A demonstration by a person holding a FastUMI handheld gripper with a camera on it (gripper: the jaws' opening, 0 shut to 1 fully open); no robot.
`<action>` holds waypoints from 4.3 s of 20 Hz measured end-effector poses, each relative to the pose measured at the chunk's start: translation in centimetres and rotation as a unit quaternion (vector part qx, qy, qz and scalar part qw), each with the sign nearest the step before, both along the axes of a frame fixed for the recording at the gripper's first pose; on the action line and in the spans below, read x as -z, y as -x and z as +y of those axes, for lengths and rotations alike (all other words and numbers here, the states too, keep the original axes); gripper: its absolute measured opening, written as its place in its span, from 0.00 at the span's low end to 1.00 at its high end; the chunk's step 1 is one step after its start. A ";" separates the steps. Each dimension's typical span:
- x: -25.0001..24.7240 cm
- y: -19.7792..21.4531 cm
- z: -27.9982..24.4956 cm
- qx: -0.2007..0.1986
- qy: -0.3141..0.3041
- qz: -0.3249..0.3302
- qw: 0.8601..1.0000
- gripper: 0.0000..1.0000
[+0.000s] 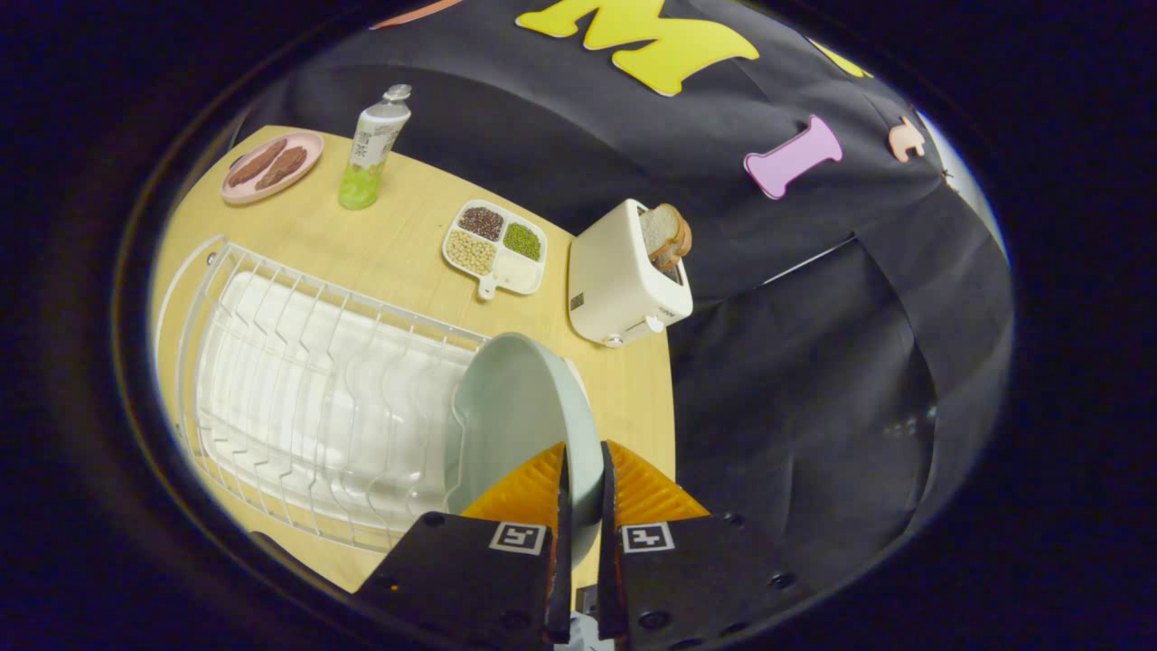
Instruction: Take the plate from the dish rack, then take the spoon from the basket and place it into the plate.
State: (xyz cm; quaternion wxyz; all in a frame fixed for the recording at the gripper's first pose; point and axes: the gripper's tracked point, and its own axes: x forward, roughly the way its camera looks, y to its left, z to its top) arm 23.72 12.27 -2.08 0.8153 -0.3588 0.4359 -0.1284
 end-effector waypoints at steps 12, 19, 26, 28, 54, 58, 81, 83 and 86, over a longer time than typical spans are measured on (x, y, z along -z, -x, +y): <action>-0.6 1.9 -0.3 0.060 -0.002 -0.094 0.994 0.17; -3.1 4.7 -2.9 0.038 -0.119 -0.160 0.979 0.17; -3.3 13.9 -4.4 -0.047 -0.320 -0.198 0.925 0.17; -2.0 17.1 -4.4 -0.074 -0.363 -0.194 0.908 0.17; 21.1 21.2 -6.4 -0.160 -0.440 -0.051 0.882 0.33; 20.2 19.4 -8.9 -0.158 -0.411 -0.122 0.889 0.37; 12.1 6.8 -27.7 -0.074 -0.411 -0.347 0.840 0.99; 11.6 5.6 -27.5 -0.087 -0.418 -0.357 0.831 0.83; 12.8 5.0 -27.7 -0.078 -0.402 -0.342 0.846 0.58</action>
